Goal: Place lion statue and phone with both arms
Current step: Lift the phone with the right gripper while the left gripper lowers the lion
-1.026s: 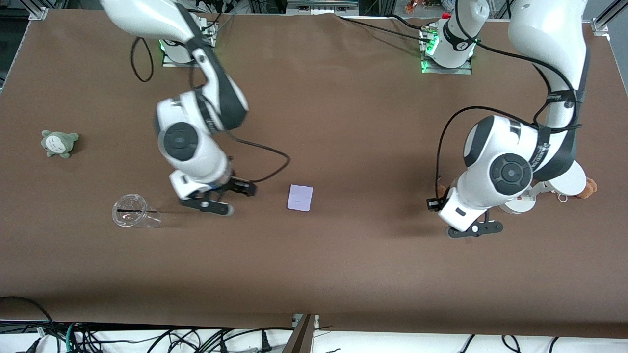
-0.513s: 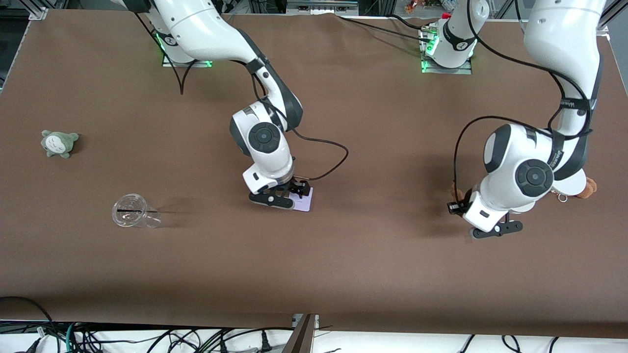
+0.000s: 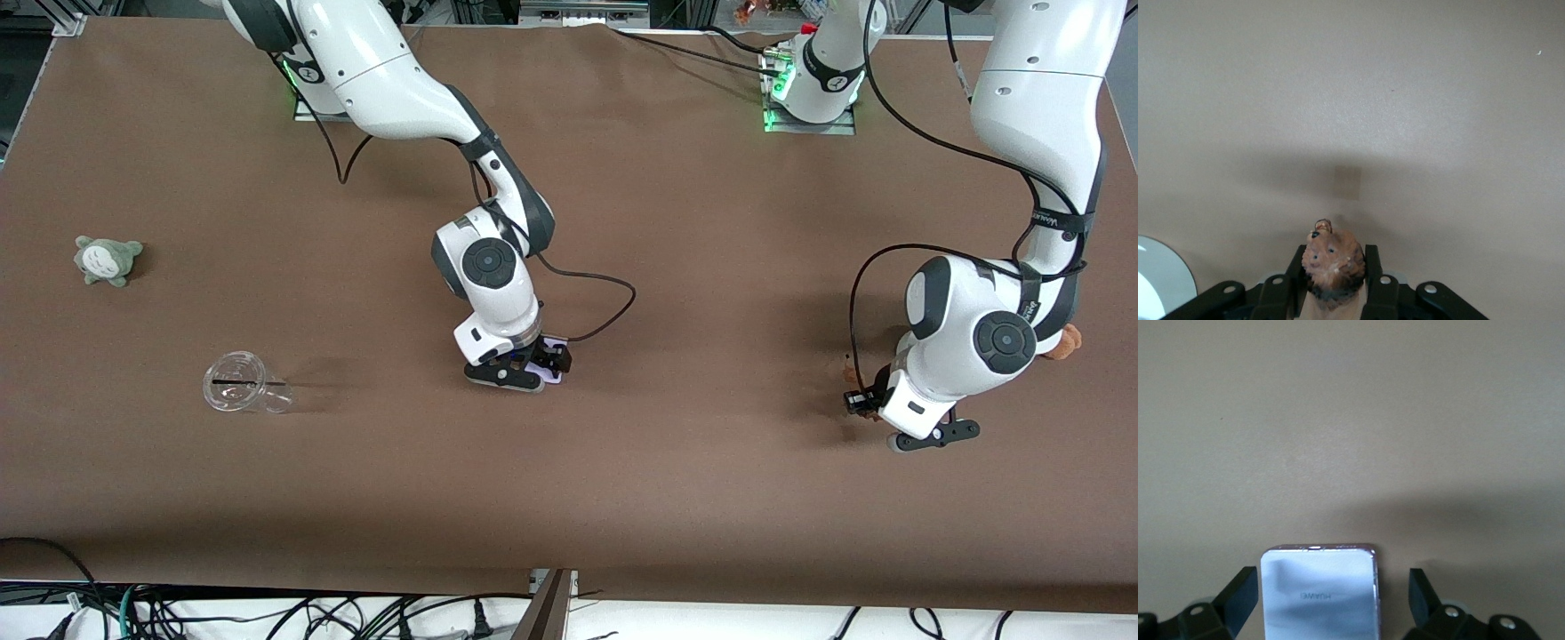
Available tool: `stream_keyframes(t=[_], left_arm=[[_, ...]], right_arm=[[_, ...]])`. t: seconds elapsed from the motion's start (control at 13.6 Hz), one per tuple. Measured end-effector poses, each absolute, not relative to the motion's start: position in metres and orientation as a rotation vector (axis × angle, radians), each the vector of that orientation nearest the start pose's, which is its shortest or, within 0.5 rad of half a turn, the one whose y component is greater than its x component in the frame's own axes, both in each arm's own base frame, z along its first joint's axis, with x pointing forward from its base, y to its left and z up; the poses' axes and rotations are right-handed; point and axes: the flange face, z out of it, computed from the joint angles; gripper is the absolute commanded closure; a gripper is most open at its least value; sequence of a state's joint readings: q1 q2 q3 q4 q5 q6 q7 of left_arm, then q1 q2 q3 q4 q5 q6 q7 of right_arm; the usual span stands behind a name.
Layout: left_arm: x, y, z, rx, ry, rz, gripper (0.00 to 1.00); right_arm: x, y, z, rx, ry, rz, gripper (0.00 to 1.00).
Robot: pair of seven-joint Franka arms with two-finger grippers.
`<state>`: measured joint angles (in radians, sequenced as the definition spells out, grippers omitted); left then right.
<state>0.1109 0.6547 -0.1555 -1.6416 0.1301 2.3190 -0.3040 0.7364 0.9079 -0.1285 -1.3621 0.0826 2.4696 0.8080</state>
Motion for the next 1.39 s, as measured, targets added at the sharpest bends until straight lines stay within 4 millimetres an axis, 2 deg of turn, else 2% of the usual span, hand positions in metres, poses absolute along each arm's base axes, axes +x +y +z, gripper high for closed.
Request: stream_keyframes(t=[0.29, 0.59, 0.66, 0.73, 0.81, 0.88, 0.95, 1.03, 1.1, 1.17, 1.39], left_arm=[[0.692, -0.007, 0.218, -3.139, -0.282, -0.062, 1.0], [0.691, -0.011, 0.214, -3.143, -0.272, -0.056, 1.0], [0.691, -0.011, 0.214, -3.143, -0.271, -0.055, 0.93], [0.691, -0.012, 0.212, -3.143, -0.27, -0.052, 0.87], [0.691, -0.012, 0.211, -3.144, -0.268, -0.048, 0.71], [0.69, -0.013, 0.21, -3.144, -0.265, -0.046, 0.51], [0.69, -0.014, 0.21, -3.145, -0.263, -0.046, 0.4], [0.69, -0.016, 0.21, -3.145, -0.26, -0.046, 0.23], [0.69, -0.016, 0.21, -3.146, -0.258, -0.046, 0.1], [0.69, -0.016, 0.21, -3.147, -0.247, -0.047, 0.0], [0.691, -0.016, 0.211, -3.148, -0.239, -0.049, 0.0]], right_arm=[[0.601, 0.463, 0.193, -3.004, 0.276, -0.283, 0.0], [0.598, 0.469, 0.184, -3.011, 0.263, -0.28, 0.02], [0.598, 0.469, 0.182, -3.013, 0.263, -0.279, 0.16], [0.598, 0.469, 0.179, -3.016, 0.262, -0.277, 0.17], [0.598, 0.469, 0.176, -3.018, 0.261, -0.274, 0.17], [0.598, 0.469, 0.175, -3.019, 0.261, -0.274, 0.17], [0.598, 0.469, 0.176, -3.017, 0.26, -0.276, 0.17], [0.597, 0.47, 0.176, -3.018, 0.259, -0.276, 0.2], [0.597, 0.47, 0.176, -3.017, 0.258, -0.276, 0.4], [0.597, 0.47, 0.176, -3.017, 0.258, -0.277, 0.51], [0.599, 0.469, 0.177, -3.02, 0.259, -0.279, 0.51]])
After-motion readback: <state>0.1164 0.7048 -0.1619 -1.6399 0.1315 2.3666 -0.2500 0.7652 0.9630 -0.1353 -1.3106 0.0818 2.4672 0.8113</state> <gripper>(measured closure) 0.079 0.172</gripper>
